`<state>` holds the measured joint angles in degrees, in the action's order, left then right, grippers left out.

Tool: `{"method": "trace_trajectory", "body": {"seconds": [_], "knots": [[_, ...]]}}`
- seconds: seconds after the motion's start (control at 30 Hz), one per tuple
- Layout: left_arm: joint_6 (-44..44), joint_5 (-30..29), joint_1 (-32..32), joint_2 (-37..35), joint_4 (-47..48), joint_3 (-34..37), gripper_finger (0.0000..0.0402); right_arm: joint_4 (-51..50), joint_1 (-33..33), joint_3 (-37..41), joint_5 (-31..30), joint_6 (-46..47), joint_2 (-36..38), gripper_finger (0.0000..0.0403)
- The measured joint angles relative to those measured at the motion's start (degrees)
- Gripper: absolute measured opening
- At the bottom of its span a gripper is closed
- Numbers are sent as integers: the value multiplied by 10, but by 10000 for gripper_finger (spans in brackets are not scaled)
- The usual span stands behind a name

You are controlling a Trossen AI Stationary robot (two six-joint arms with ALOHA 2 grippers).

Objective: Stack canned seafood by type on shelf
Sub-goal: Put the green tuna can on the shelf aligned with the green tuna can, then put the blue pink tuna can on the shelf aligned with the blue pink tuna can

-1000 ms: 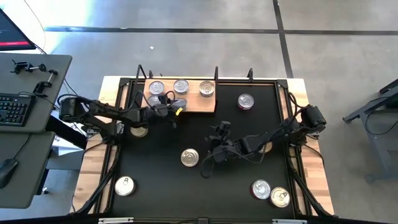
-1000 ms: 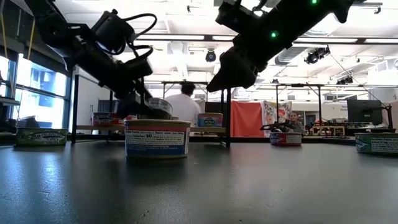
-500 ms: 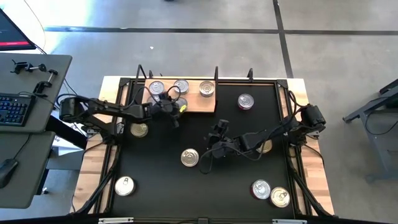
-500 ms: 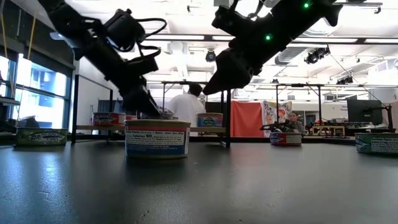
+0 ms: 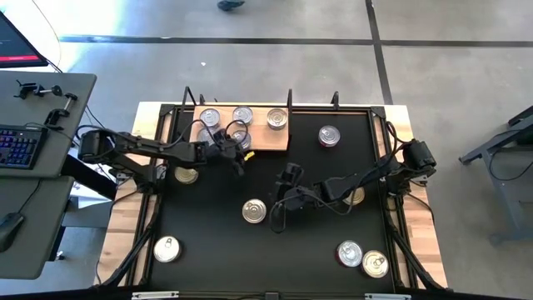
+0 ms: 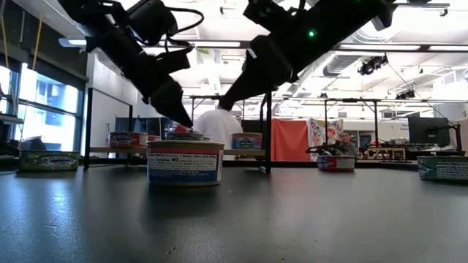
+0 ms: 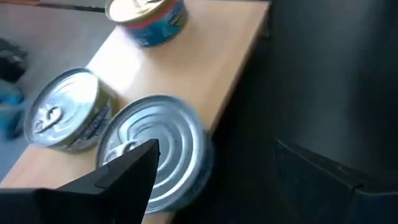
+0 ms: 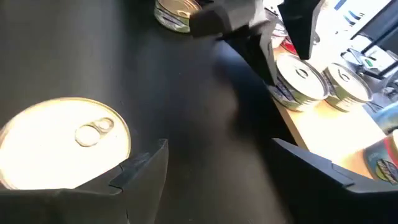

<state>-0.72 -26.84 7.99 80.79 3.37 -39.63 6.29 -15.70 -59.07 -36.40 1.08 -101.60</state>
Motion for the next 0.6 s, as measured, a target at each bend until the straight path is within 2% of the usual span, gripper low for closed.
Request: {"method": "trace_trajectory", "body": {"seconds": [0.17,0.37,0.5,0.6], "knots": [[-58,-79,22,25,-29,14,301,17,3,0,0,-11,0,270],[-147,-101,53,71,-102,16,298,25,9,0,0,-13,0,270],[-138,-125,34,58,-95,16,298,26,10,0,2,-12,0,270],[-108,-138,-2,24,-60,16,298,28,10,0,41,-23,0,270]]}}
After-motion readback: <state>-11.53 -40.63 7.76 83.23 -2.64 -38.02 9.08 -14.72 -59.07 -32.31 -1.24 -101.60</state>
